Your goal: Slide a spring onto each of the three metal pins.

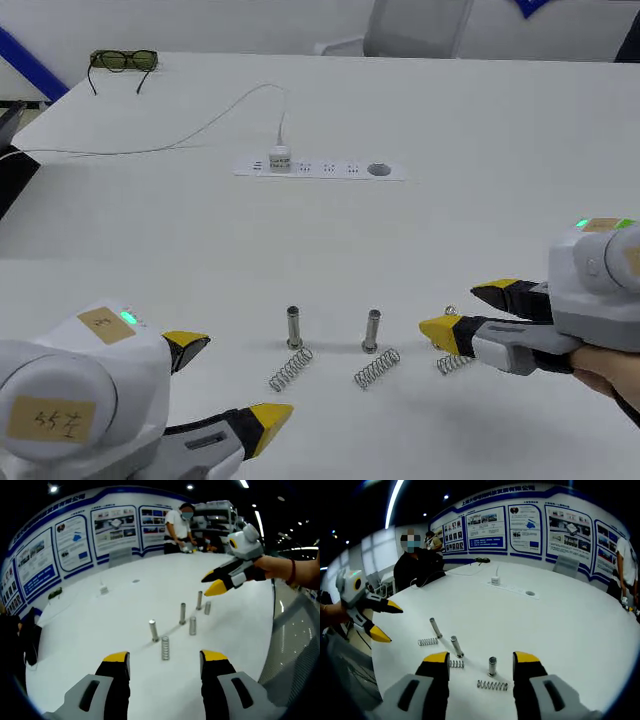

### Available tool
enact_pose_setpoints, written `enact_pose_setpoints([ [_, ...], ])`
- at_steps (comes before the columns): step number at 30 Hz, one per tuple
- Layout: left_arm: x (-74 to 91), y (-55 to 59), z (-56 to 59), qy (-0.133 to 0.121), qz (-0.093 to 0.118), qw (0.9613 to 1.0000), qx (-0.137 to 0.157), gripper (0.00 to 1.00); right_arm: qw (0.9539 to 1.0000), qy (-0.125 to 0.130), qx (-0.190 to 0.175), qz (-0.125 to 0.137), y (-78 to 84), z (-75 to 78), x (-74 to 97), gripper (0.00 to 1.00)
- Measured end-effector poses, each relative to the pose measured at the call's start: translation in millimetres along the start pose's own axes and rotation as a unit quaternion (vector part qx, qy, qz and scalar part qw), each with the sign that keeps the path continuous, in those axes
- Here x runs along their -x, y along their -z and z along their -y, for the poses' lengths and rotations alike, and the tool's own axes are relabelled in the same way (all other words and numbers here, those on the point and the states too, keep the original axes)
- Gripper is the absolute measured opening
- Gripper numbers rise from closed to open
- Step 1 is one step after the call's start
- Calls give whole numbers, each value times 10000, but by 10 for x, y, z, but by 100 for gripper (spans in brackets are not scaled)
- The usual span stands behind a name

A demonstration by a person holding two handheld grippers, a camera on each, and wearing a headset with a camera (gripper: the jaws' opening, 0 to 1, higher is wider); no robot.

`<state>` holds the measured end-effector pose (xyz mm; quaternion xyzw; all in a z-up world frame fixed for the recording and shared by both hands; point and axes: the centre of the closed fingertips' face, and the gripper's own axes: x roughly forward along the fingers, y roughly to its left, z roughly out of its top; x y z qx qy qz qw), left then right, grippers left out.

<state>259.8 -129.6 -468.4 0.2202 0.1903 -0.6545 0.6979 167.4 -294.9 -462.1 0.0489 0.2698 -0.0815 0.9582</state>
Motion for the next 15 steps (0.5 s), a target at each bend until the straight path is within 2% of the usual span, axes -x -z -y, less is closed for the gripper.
enact_pose_setpoints([
  [6,-129,49,-2,105,-110,9999,-40,54,9997,-124,83,167,-47,-77,63,59],
  [8,-173,44,6,163,-54,9998,31,52,9996,-154,82,206,-49,-98,83,60],
  [11,-227,54,4,197,-64,9997,138,48,9996,-186,88,215,-36,-124,104,61],
  [15,-316,88,2,202,-164,9996,66,44,9996,-223,9,192,11,-149,137,61],
])
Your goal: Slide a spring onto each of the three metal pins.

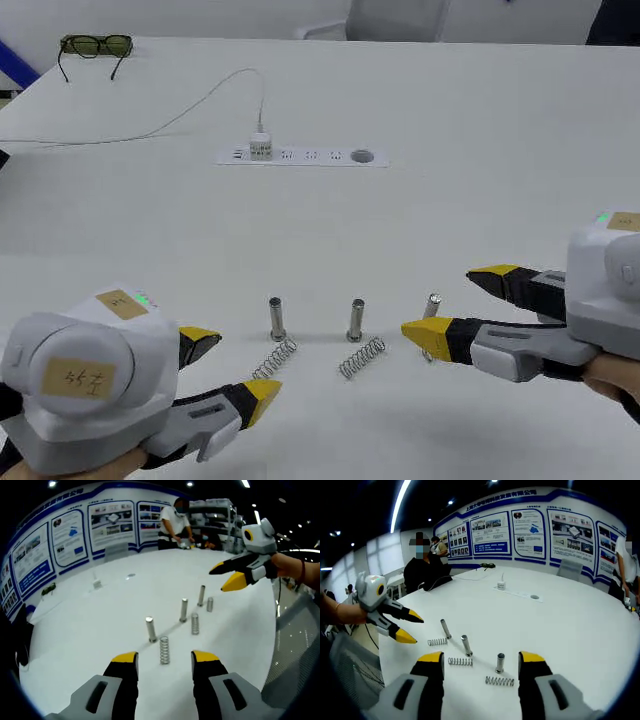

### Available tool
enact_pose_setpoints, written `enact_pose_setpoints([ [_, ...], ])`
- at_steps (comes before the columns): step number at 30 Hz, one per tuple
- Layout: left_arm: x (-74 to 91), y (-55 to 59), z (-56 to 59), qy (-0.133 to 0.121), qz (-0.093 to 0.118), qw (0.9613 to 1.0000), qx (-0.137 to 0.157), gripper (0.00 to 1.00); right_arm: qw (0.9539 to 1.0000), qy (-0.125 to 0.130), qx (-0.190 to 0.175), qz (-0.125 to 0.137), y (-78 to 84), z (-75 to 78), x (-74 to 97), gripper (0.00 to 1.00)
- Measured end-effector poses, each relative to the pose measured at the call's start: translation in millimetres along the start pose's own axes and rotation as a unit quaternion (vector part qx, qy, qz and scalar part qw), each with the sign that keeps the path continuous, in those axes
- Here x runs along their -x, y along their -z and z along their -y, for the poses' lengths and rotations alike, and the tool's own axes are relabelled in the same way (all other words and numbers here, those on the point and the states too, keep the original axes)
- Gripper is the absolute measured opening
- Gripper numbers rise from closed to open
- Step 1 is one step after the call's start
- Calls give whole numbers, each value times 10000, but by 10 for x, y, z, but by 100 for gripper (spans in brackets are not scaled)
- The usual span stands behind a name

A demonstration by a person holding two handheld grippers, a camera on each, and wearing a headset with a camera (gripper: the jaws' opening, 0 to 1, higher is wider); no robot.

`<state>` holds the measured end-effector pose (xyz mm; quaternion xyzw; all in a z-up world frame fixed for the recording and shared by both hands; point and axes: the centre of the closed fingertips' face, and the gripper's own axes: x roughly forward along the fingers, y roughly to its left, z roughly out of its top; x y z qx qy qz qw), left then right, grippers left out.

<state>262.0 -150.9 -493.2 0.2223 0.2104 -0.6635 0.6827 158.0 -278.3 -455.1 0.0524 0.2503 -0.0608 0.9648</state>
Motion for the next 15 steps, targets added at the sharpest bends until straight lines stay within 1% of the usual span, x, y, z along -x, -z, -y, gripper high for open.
enact_pose_setpoints([
  [3,-50,15,-10,53,-3,10000,66,40,10000,-36,-24,-11,57,-18,19,62],
  [5,-81,37,-10,85,-45,9999,104,39,10000,-75,-50,9,83,-39,38,62],
  [8,-119,75,-20,98,-114,9999,42,37,9999,-85,-90,31,116,-49,64,63],
  [11,-158,105,-6,170,-114,9998,84,32,9999,-94,-101,2,166,-35,78,65],
  [13,-191,149,-7,168,-189,9997,31,32,9999,-106,-73,3,189,-35,96,66],
  [15,-221,186,-18,152,-257,9995,-36,30,9998,-145,-119,29,198,-46,115,67],
])
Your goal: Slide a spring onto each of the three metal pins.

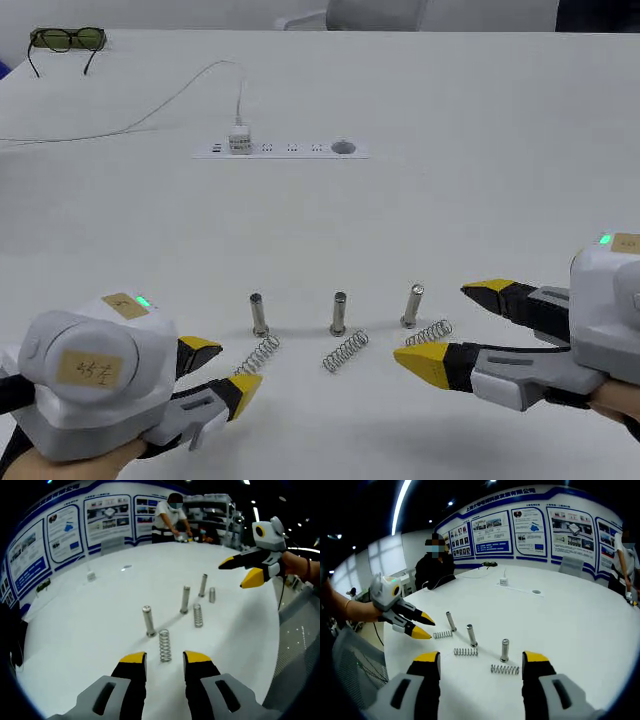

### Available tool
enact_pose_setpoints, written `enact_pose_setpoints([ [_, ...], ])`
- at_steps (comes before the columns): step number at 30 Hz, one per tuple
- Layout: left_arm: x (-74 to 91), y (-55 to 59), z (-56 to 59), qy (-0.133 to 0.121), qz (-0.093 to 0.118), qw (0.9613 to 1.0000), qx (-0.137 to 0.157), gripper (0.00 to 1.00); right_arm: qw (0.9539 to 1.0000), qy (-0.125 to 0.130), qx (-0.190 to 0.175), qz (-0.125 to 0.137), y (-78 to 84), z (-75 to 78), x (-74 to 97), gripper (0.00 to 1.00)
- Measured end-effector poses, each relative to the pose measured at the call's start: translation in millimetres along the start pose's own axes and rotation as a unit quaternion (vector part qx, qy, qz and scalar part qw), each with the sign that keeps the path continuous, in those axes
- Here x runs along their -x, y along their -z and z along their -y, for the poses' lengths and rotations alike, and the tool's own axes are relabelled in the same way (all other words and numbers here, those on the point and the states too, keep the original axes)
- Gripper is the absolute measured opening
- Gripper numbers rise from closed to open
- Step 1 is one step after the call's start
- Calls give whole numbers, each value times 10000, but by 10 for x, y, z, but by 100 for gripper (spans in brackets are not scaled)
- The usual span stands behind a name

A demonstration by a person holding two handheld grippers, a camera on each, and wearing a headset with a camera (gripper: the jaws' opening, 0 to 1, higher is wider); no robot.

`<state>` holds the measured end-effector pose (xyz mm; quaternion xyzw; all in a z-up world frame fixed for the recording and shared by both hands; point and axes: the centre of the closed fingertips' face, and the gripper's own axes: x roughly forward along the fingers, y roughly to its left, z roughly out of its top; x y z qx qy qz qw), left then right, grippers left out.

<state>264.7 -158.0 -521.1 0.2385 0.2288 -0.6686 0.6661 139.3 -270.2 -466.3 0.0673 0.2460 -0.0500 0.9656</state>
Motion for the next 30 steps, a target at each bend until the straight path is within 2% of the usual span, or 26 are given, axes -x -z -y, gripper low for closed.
enact_pose_setpoints([
  [2,-21,12,-12,-7,12,10000,53,27,10000,-27,-21,46,0,-15,12,69],
  [3,-39,-5,-16,4,118,9999,94,26,10000,-56,-25,52,6,-28,17,69],
  [12,-136,47,-15,86,43,9998,155,21,9997,-124,-147,116,31,-96,75,73],
  [20,-208,77,22,138,-93,9998,49,19,9996,-28,-257,123,67,-89,150,73],
  [27,-221,77,0,89,-96,9999,-26,15,9993,43,-343,136,88,-82,189,72],
  [30,-211,84,-13,40,-134,9998,-155,12,9990,22,-422,161,89,-104,193,72],
])
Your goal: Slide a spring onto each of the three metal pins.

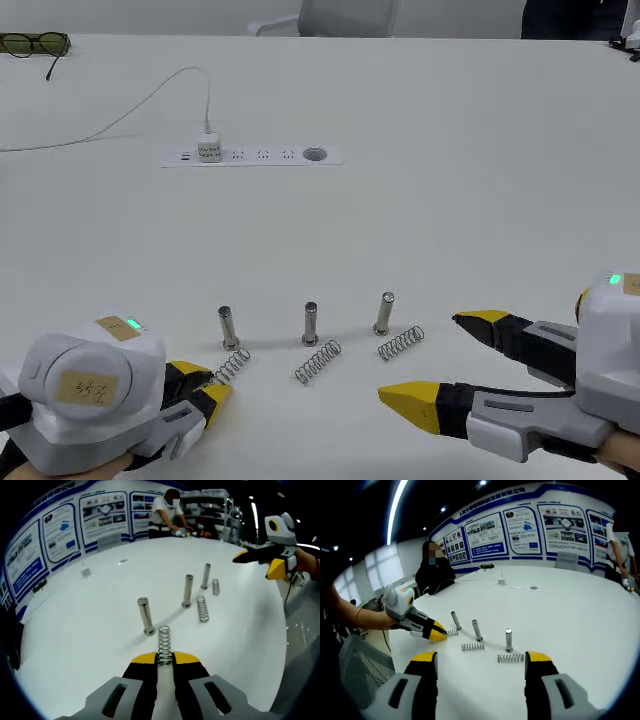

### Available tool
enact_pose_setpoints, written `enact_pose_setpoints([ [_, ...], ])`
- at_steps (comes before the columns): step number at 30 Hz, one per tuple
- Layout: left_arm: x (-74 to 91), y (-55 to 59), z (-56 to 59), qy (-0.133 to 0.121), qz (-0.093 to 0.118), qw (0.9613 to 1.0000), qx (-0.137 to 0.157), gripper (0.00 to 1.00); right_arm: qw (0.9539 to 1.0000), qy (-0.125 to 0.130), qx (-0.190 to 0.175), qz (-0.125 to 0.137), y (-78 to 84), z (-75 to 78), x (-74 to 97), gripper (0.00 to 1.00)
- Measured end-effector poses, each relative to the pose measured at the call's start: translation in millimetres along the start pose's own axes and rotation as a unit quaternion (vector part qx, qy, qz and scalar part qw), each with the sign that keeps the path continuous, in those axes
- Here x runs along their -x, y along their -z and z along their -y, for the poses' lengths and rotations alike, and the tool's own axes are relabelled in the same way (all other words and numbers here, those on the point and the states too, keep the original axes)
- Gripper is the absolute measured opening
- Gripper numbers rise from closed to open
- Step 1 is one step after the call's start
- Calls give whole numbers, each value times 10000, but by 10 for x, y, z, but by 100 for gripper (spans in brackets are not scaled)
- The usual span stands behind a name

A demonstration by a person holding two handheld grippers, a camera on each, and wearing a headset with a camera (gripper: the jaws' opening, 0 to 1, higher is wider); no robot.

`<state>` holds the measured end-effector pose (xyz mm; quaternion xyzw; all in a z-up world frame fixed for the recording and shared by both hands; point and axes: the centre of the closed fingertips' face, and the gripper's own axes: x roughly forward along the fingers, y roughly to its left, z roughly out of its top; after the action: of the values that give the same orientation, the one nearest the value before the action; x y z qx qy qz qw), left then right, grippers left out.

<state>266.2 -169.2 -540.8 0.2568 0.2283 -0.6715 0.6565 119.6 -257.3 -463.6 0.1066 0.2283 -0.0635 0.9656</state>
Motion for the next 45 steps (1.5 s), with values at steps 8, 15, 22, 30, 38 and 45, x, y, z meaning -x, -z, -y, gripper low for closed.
enact_pose_setpoints([
  [8,25,18,16,43,-48,10000,12,10,10000,-15,-38,58,-27,-46,10,72],
  [15,148,17,53,50,10,9997,220,10,9999,9,-135,108,-40,-81,28,70],
  [22,309,-88,113,75,309,9987,398,10,9995,-71,-236,179,-78,-152,13,68],
  [30,478,-268,194,179,841,9929,822,10,9979,-325,-428,370,-207,-311,-56,64],
  [38,656,-420,247,251,1229,9872,988,10,9918,-624,-884,679,-380,-519,-161,62],
  [45,768,-524,343,320,1572,9818,1012,10,9853,-934,-1171,818,-461,-678,-280,57],
])
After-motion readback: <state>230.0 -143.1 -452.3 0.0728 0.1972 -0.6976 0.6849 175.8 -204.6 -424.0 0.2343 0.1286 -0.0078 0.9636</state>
